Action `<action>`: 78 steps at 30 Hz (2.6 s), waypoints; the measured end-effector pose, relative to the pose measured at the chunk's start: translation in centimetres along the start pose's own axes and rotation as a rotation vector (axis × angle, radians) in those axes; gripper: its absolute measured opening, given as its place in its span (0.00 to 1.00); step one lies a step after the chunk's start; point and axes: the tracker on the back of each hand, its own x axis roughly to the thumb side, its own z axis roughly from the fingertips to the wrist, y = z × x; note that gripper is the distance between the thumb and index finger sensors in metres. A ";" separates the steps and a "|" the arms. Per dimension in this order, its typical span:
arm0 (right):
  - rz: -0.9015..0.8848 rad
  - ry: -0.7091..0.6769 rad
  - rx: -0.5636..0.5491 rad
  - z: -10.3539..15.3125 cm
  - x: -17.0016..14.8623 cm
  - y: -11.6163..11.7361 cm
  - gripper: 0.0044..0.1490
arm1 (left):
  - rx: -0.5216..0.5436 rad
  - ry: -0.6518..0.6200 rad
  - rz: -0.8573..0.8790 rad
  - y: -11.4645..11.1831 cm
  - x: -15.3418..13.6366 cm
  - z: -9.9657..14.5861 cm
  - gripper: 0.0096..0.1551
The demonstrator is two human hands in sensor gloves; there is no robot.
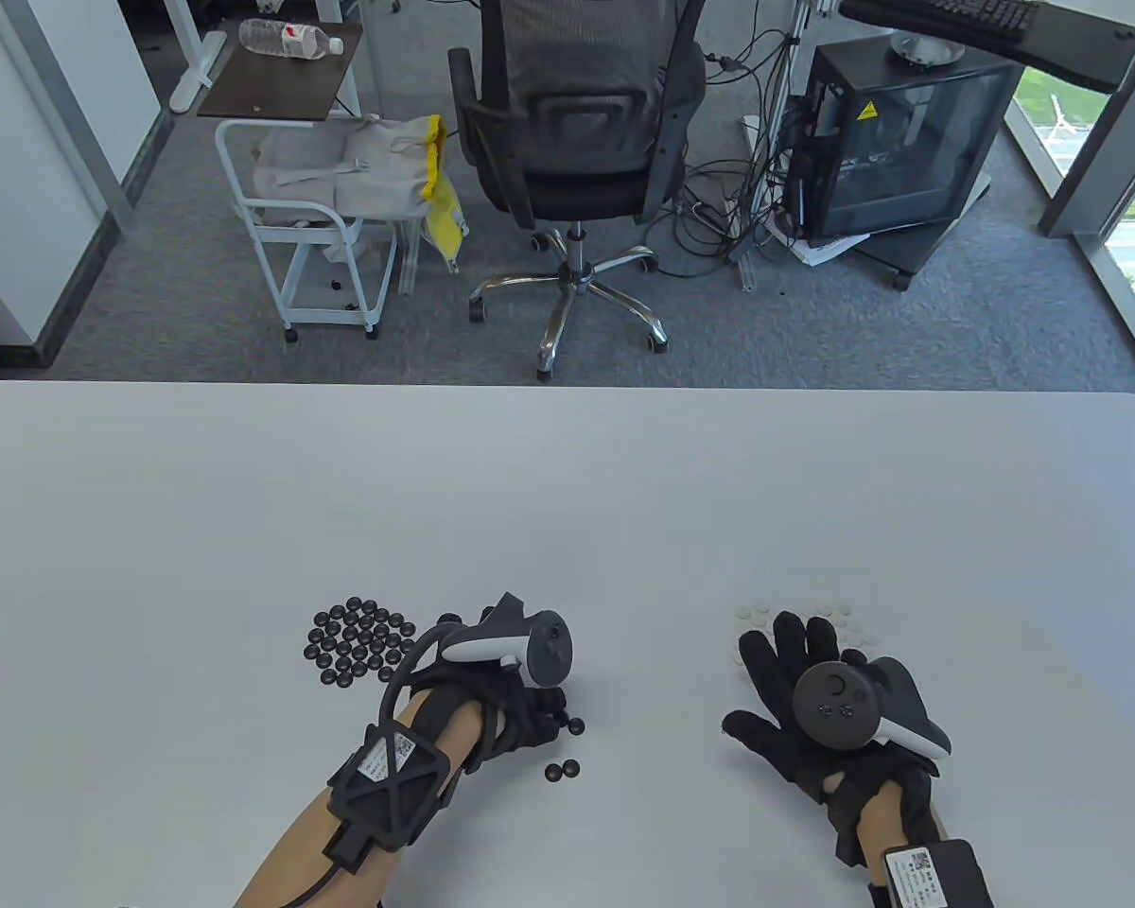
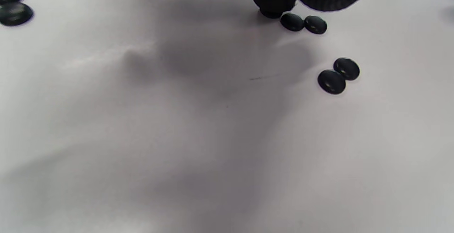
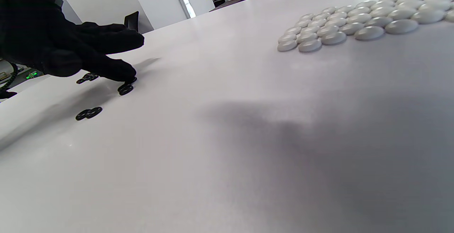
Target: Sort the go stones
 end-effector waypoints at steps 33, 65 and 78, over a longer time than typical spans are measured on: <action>0.010 0.032 0.039 -0.3 -0.2 0.3 0.56 | 0.047 0.296 0.244 -6.3 -14.8 6.6 0.40; 0.002 0.033 0.059 -0.2 -0.4 0.4 0.56 | 0.013 -0.104 0.061 -0.2 1.1 -0.2 0.39; -0.003 0.039 0.065 -0.3 -0.5 0.5 0.55 | 0.029 0.174 0.165 -0.5 -8.5 2.6 0.37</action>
